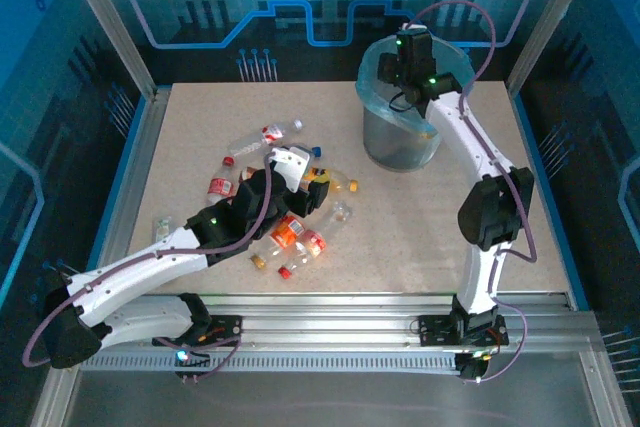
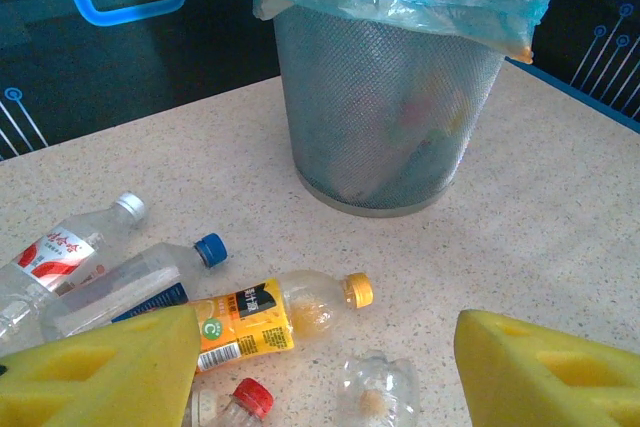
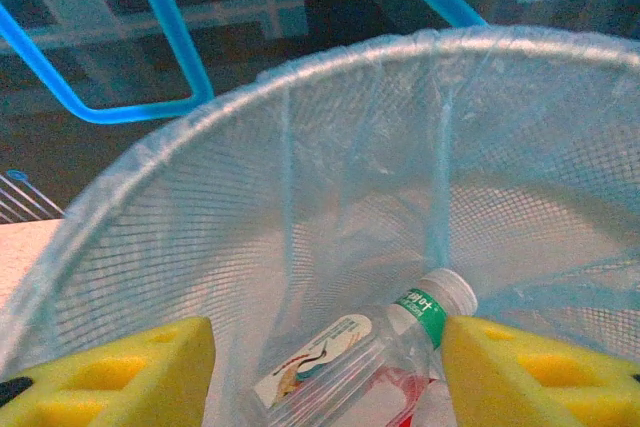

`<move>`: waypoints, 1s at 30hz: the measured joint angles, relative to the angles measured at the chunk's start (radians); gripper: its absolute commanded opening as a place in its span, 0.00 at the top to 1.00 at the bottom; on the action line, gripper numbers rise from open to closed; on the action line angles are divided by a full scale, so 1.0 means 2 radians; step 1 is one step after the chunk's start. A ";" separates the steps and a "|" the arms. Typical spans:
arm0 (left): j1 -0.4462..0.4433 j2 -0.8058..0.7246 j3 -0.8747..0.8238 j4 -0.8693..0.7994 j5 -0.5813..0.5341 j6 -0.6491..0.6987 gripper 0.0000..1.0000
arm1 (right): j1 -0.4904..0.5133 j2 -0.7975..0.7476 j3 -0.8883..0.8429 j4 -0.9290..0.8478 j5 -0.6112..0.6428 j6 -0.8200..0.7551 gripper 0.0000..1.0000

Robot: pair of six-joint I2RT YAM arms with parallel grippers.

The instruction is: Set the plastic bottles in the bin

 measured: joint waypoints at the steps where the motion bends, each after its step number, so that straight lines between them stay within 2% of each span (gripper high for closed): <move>1: 0.000 0.000 0.000 0.000 0.000 -0.002 0.30 | 0.001 -0.004 0.000 0.000 -0.002 0.000 0.37; 12: 0.004 -0.017 -0.001 -0.027 -0.014 -0.020 0.27 | 0.040 -0.105 -0.048 0.000 0.000 -0.006 0.35; 22: 0.018 -0.060 -0.025 -0.088 -0.036 -0.065 0.24 | 0.148 -0.238 -0.196 0.023 0.006 -0.016 0.34; 25: 0.032 -0.070 -0.026 -0.118 -0.038 -0.094 0.24 | 0.180 -0.245 -0.226 0.030 -0.015 -0.023 0.34; 30: 0.062 -0.084 -0.034 -0.166 -0.037 -0.150 0.23 | 0.227 -0.224 -0.271 0.039 -0.088 -0.045 0.33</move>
